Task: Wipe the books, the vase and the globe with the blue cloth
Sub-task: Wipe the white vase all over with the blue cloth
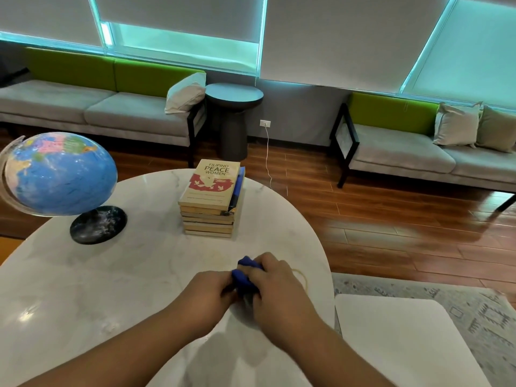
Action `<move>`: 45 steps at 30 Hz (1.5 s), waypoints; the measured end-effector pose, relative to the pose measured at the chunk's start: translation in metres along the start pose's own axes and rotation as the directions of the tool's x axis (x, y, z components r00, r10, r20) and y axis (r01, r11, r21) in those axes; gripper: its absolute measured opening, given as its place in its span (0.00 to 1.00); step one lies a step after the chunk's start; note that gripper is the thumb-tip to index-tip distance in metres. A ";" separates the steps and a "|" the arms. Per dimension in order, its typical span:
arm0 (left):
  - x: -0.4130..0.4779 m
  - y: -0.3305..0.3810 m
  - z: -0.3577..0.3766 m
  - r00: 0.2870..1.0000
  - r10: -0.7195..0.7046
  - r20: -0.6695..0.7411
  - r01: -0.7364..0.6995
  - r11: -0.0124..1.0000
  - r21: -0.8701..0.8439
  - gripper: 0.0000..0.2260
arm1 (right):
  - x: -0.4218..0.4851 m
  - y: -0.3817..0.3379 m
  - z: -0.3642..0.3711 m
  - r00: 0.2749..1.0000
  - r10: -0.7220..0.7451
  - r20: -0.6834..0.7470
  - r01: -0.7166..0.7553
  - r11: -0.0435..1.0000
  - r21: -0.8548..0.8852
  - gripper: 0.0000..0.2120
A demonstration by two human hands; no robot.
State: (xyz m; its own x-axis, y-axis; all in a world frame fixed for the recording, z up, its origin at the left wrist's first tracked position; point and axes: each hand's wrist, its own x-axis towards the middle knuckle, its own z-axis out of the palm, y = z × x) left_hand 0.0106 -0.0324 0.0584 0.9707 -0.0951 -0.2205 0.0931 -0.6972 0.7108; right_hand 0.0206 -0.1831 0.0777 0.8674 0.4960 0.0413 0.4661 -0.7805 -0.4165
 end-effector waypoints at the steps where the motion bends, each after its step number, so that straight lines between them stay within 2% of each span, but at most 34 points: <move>1: 0.000 -0.002 -0.001 1.000 -0.028 -0.001 0.028 0.998 -0.053 0.11 | -0.008 -0.001 0.007 0.999 -0.039 -0.010 0.039 0.999 0.038 0.22; 4: 0.002 -0.009 -0.003 0.995 -0.101 0.023 0.103 0.986 -0.128 0.12 | -0.020 0.014 0.029 0.996 -0.057 -0.075 0.064 0.993 0.097 0.25; 7: 0.003 -0.012 -0.005 0.979 -0.185 0.090 0.199 0.963 -0.181 0.08 | -0.014 0.037 0.034 0.955 0.203 -0.215 -0.135 0.946 0.294 0.22; 9: 0.002 -0.012 -0.006 0.961 -0.248 0.126 0.275 0.910 -0.310 0.07 | -0.009 0.045 0.035 0.923 0.280 -0.265 -0.197 0.934 0.298 0.22; 11: 0.004 -0.008 -0.004 0.927 -0.342 0.151 0.371 0.791 -0.487 0.08 | -0.009 0.038 0.040 0.935 0.216 -0.283 -0.156 0.963 0.219 0.22; 13: 0.004 -0.004 -0.003 0.902 -0.397 0.170 0.412 0.675 -0.612 0.10 | -0.014 0.020 0.051 0.966 0.048 -0.256 -0.032 0.997 0.069 0.24; 15: 0.004 -0.004 -0.002 0.899 -0.404 0.168 0.406 0.626 -0.666 0.11 | -0.024 0.011 0.062 0.971 -0.101 -0.216 0.101 0.995 -0.011 0.23; 17: 0.003 -0.007 -0.003 0.898 -0.406 0.167 0.402 0.610 -0.682 0.13 | -0.029 0.023 0.068 0.956 -0.137 -0.259 0.136 0.991 -0.020 0.20; 18: 0.003 -0.008 -0.003 0.900 -0.404 0.167 0.401 0.613 -0.681 0.13 | -0.032 0.032 0.069 0.950 -0.106 -0.294 0.119 0.993 0.024 0.19; 20: 0.003 -0.011 -0.004 0.898 -0.407 0.165 0.402 0.609 -0.684 0.16 | -0.033 0.048 0.067 0.918 0.080 -0.388 -0.008 0.983 0.184 0.19; 22: 0.002 -0.011 -0.003 0.893 -0.413 0.179 0.406 0.568 -0.716 0.17 | -0.026 0.058 0.063 0.880 0.262 -0.397 -0.138 0.940 0.313 0.22; 24: 0.000 -0.004 -0.003 0.883 -0.422 0.205 0.421 0.521 -0.743 0.19 | -0.018 0.057 0.059 0.870 0.325 -0.371 -0.204 0.922 0.329 0.23; 26: 0.000 0.001 -0.002 0.873 -0.434 0.225 0.439 0.496 -0.749 0.20 | -0.013 0.045 0.054 0.899 0.240 -0.367 -0.159 0.958 0.237 0.22; 28: 0.002 0.003 -0.004 0.865 -0.433 0.254 0.456 0.466 -0.758 0.21 | -0.013 0.029 0.054 0.930 0.070 -0.360 -0.052 0.997 0.060 0.23; 30: 0.003 0.003 -0.005 0.858 -0.424 0.290 0.469 0.414 -0.781 0.22 | -0.020 0.021 0.062 0.949 -0.083 -0.303 0.072 0.996 -0.047 0.23; 32: 0.002 0.000 -0.005 0.843 -0.433 0.319 0.482 0.344 -0.806 0.22 | -0.029 0.026 0.070 0.943 -0.163 -0.290 0.140 0.985 -0.098 0.21; 35: 0.000 0.000 -0.007 0.827 -0.434 0.357 0.489 0.242 -0.838 0.20 | -0.042 0.044 0.077 0.917 -0.156 -0.368 0.138 0.988 -0.074 0.19; 39: 0.000 0.005 -0.007 0.815 -0.416 0.403 0.494 0.137 -0.859 0.18 | -0.031 0.034 0.075 0.877 0.033 -0.479 -0.004 0.998 0.063 0.22; 44: -0.001 0.010 -0.011 0.794 -0.381 0.474 0.501 -0.031 -0.865 0.20 | -0.031 0.030 0.078 0.892 -0.174 -0.417 0.128 0.982 -0.135 0.19; 45: -0.001 0.009 -0.012 0.790 -0.386 0.476 0.495 -0.056 -0.867 0.20 | -0.036 0.037 0.081 0.886 -0.214 -0.412 0.158 0.973 -0.165 0.16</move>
State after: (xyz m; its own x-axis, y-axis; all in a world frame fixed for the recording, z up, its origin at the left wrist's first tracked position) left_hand 0.0130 -0.0300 0.0731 0.6259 -0.1444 -0.7664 0.6674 0.6078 0.4304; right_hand -0.0077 -0.1994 -0.0127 0.7404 0.4499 0.4994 0.6199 -0.7442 -0.2487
